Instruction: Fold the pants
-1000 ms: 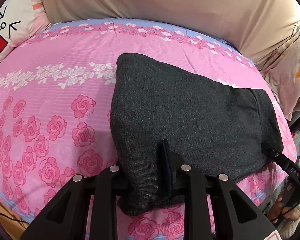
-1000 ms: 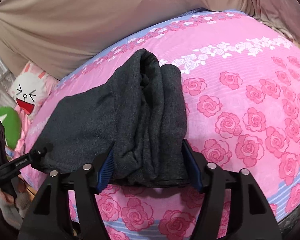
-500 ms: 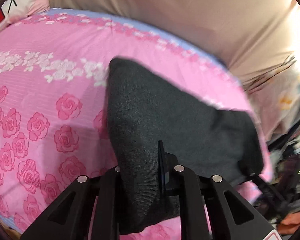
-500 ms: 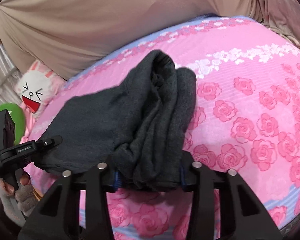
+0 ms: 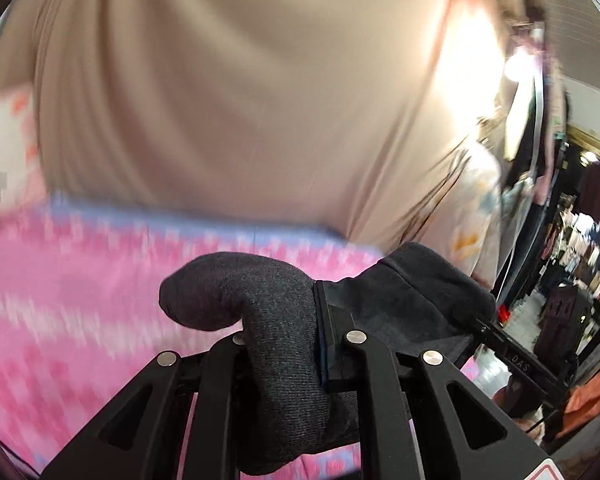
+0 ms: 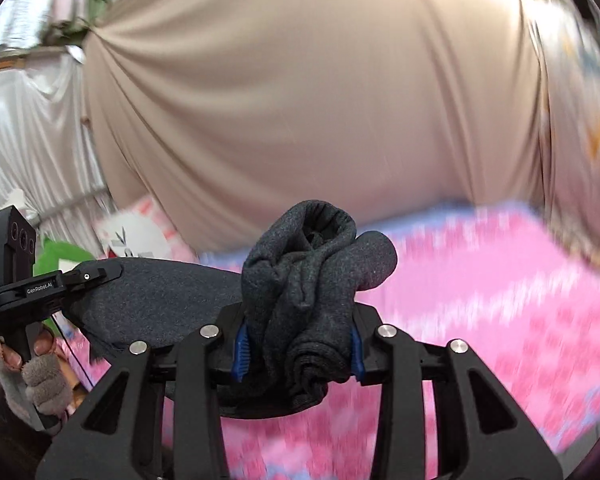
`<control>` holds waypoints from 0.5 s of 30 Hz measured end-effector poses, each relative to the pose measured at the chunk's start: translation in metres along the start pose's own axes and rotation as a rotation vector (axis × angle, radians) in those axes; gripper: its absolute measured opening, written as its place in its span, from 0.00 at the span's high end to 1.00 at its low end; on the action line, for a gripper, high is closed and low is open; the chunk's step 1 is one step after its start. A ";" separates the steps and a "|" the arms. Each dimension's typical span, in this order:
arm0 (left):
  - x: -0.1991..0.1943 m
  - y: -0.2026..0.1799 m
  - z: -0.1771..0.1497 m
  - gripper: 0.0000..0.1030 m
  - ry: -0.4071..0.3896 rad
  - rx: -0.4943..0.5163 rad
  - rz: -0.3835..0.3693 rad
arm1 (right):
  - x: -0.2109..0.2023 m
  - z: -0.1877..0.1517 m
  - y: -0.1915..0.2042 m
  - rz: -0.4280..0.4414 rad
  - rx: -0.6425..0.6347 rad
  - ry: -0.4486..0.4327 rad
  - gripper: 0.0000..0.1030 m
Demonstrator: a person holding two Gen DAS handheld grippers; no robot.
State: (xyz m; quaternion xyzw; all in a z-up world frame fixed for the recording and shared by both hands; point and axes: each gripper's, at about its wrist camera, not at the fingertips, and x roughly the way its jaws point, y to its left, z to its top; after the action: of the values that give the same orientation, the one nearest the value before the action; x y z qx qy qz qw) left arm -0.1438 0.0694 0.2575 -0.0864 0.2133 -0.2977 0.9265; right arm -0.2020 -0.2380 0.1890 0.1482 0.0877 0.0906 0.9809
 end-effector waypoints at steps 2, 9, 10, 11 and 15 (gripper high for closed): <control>-0.018 -0.017 0.022 0.90 -0.090 0.068 0.008 | -0.011 0.026 0.013 0.011 -0.045 -0.096 0.66; -0.049 -0.048 0.082 0.89 -0.302 0.205 0.021 | -0.022 0.089 0.034 0.035 -0.146 -0.301 0.65; -0.051 -0.050 0.087 0.89 -0.320 0.217 0.024 | -0.021 0.098 0.037 0.036 -0.162 -0.329 0.65; -0.051 -0.051 0.095 0.88 -0.348 0.232 0.030 | -0.018 0.105 0.037 0.038 -0.169 -0.346 0.65; -0.044 -0.051 0.120 0.88 -0.428 0.266 0.060 | 0.002 0.132 0.038 0.044 -0.187 -0.381 0.65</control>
State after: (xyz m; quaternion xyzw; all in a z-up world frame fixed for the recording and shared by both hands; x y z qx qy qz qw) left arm -0.1483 0.0578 0.3944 -0.0185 -0.0262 -0.2706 0.9621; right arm -0.1795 -0.2379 0.3249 0.0730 -0.1115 0.0900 0.9870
